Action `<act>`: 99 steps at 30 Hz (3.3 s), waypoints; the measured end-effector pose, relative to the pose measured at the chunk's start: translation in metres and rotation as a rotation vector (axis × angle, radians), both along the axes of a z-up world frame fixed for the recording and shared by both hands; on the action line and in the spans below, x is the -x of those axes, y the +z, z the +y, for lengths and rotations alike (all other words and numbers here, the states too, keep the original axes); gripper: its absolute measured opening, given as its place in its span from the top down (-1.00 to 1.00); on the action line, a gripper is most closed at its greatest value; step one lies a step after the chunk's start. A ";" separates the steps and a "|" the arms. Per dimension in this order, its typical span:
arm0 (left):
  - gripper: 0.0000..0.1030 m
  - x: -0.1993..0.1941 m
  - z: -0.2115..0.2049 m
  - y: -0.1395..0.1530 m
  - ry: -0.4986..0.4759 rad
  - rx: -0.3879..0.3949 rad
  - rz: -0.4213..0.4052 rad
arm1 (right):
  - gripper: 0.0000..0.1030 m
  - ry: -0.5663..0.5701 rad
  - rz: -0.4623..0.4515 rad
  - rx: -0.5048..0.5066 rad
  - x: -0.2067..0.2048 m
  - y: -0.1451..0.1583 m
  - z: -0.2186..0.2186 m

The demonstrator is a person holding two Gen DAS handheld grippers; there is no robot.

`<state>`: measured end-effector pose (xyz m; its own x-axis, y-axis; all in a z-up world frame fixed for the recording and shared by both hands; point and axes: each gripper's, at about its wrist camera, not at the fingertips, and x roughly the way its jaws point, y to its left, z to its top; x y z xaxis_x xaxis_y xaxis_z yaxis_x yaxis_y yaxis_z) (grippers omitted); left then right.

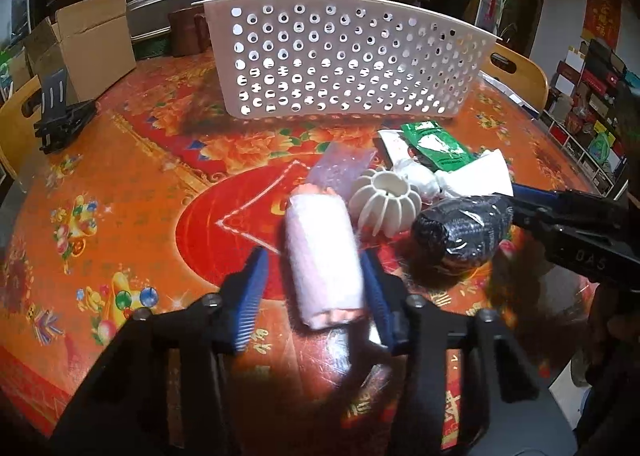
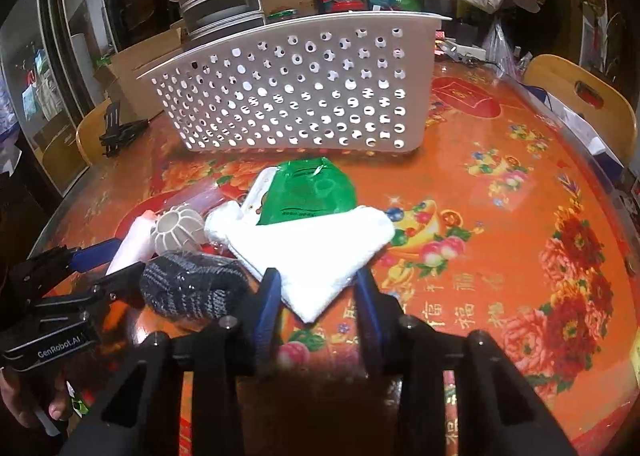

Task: Organize soft objects
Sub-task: 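Grasp the pink rolled towel with the left tool while the right tool grasps the white cloth, then carry the pink towel and white cloth into the basket and open both tools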

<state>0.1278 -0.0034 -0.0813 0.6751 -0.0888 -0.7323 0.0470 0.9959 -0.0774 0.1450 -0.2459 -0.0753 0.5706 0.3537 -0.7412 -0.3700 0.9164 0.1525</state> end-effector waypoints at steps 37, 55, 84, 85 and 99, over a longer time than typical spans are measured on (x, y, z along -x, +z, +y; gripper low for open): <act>0.43 0.030 0.006 0.047 0.025 -0.043 -0.115 | 0.49 -0.022 -0.115 -0.082 0.021 0.041 -0.028; 0.43 0.015 0.011 0.112 -0.002 -0.075 -0.223 | 0.49 -0.010 -0.198 -0.084 0.010 0.090 -0.027; 0.43 -0.255 0.008 0.142 -0.022 -0.042 0.100 | 0.49 -0.013 0.013 0.083 -0.200 0.103 0.041; 0.43 -0.261 0.009 0.135 -0.020 -0.039 0.121 | 0.49 -0.007 0.034 0.097 -0.207 0.098 0.046; 0.34 -0.288 0.013 0.093 0.002 -0.012 0.220 | 0.36 0.027 0.136 0.193 -0.237 0.071 0.071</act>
<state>0.4159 0.0099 0.0115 0.4988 -0.0776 -0.8632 0.0283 0.9969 -0.0733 0.3822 -0.1746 -0.0038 0.4528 0.2114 -0.8662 -0.3829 0.9234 0.0252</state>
